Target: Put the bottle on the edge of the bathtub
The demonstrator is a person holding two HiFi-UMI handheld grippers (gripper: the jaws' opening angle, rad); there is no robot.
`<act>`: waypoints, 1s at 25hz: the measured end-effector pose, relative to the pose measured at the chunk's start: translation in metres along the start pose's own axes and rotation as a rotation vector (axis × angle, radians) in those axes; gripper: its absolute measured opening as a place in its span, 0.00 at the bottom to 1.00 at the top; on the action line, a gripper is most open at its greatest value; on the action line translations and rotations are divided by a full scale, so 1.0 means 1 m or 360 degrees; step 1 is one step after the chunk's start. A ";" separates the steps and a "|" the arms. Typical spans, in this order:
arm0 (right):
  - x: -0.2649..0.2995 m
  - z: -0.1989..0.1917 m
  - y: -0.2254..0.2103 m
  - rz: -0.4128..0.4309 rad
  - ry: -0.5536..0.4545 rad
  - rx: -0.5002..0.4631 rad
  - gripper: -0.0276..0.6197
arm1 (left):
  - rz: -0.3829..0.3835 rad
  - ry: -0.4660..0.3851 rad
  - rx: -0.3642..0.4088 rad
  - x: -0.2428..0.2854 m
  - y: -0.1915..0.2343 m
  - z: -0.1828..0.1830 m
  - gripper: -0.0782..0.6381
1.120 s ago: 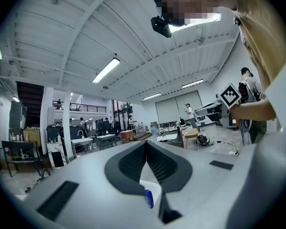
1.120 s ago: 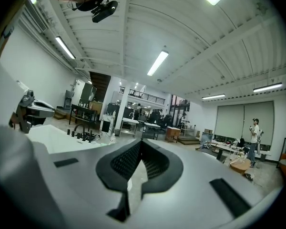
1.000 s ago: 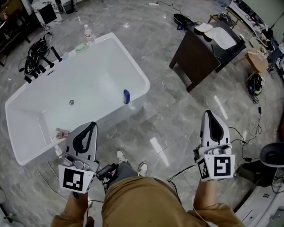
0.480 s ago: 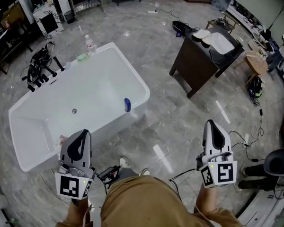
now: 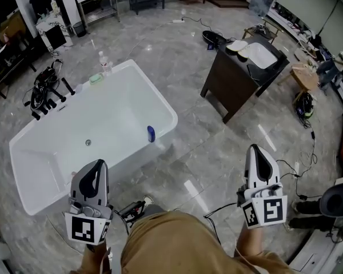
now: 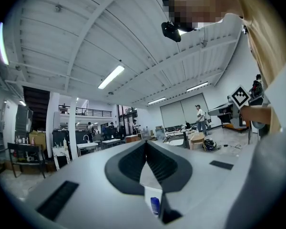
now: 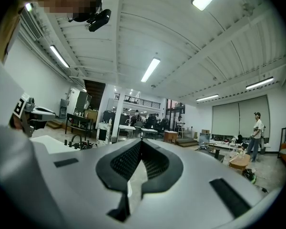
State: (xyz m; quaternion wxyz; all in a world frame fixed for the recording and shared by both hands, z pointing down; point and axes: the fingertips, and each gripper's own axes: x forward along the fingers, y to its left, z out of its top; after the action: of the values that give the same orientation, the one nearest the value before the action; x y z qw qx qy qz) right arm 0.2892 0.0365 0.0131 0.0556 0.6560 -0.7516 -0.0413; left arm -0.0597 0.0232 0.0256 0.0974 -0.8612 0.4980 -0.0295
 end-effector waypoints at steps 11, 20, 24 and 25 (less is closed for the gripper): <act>0.002 -0.002 0.005 -0.0017 0.0029 -0.0078 0.05 | 0.0047 0.0006 -0.0023 -0.003 0.016 -0.006 0.12; 0.006 -0.005 0.010 -0.0029 0.0070 -0.0108 0.05 | 0.0034 0.0022 -0.0038 0.002 0.022 -0.016 0.12; 0.009 -0.005 0.013 -0.0026 0.0072 -0.0115 0.05 | 0.0025 0.0018 -0.0044 0.005 0.024 -0.018 0.12; 0.009 -0.005 0.014 -0.0028 0.0075 -0.0114 0.05 | 0.0024 0.0022 -0.0046 0.006 0.025 -0.018 0.12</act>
State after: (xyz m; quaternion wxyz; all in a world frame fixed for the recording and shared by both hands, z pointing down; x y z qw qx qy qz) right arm 0.2748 0.0291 0.0202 0.0964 0.6609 -0.7423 -0.0533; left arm -0.0808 0.0037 0.0385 0.0818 -0.8584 0.5056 -0.0275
